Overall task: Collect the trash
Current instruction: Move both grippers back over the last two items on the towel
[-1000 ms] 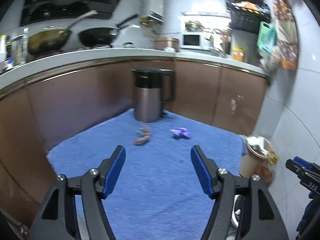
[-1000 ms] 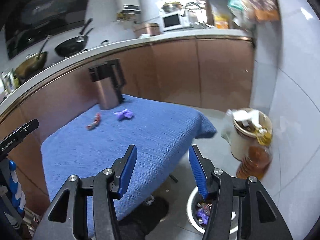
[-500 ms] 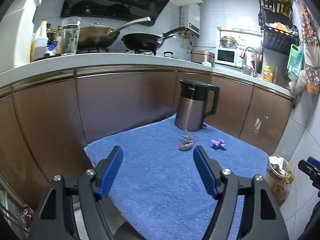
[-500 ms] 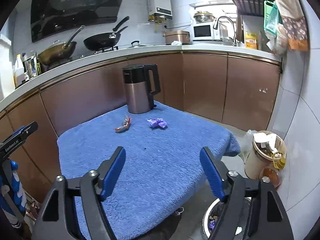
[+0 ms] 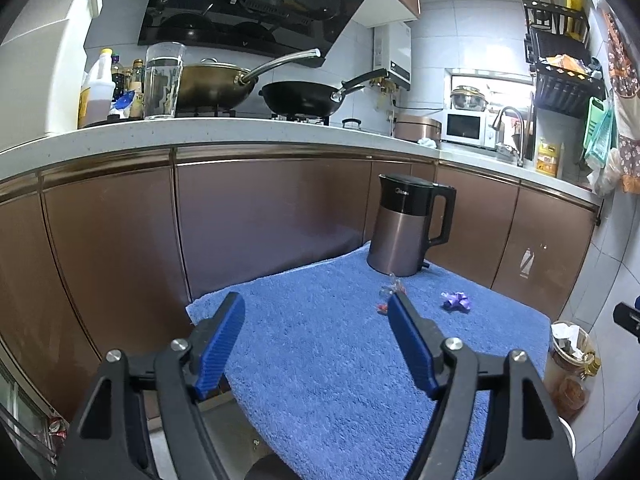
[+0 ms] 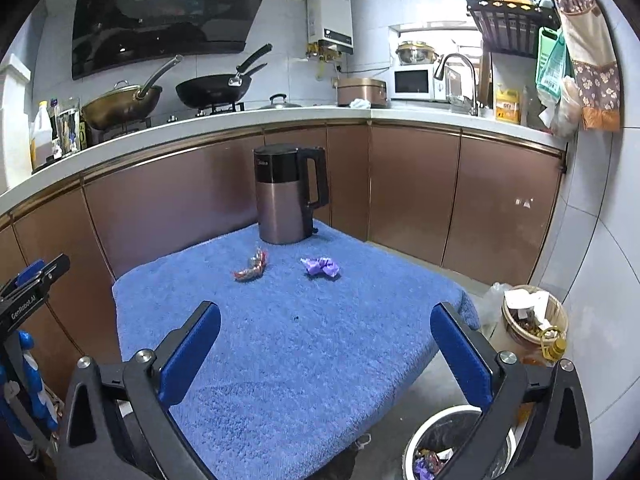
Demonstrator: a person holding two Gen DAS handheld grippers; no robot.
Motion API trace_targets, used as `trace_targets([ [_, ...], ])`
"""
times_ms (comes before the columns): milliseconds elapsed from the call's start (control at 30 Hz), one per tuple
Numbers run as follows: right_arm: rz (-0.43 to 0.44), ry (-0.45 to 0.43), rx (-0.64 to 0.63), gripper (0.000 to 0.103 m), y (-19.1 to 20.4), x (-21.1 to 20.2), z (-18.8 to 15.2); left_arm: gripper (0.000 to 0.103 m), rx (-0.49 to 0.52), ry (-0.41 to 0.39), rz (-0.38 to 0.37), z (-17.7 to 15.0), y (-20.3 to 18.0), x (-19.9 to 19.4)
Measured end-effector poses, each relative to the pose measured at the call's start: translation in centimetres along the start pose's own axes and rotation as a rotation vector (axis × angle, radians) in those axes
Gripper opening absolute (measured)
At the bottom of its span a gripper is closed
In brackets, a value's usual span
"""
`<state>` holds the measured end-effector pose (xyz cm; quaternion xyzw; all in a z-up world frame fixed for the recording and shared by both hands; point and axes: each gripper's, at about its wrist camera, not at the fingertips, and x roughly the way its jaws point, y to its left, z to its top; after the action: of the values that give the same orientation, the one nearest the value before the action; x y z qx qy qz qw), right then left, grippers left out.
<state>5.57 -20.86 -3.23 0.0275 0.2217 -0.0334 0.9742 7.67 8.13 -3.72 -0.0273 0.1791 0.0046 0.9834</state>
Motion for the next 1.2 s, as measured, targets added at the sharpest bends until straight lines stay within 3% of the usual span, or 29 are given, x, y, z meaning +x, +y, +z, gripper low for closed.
trace_targets([
  [400,0.000,-0.076,0.015,0.103,-1.6,2.2,0.2,0.073,0.037,0.116,-0.019,-0.2,-1.1,4.9],
  [533,0.040,-0.038,0.041,0.103,-2.8,4.4,0.1,0.073,0.043,0.174,-0.037,-0.2,-1.5,8.0],
  [833,0.112,0.092,0.079,0.102,-5.2,13.7,0.6,0.073,0.113,0.359,-0.193,-0.5,-6.3,19.7],
  [967,0.174,0.137,0.095,0.090,-5.6,19.5,1.3,0.073,0.180,0.428,-0.256,-1.3,-9.5,25.2],
  [1067,0.211,0.171,0.111,0.082,-5.5,24.4,1.9,0.073,0.242,0.461,-0.261,-1.9,-11.9,29.4],
  [1200,0.260,0.227,0.144,0.077,-4.7,31.1,2.5,0.071,0.245,0.494,-0.279,-2.6,-14.0,34.4],
])
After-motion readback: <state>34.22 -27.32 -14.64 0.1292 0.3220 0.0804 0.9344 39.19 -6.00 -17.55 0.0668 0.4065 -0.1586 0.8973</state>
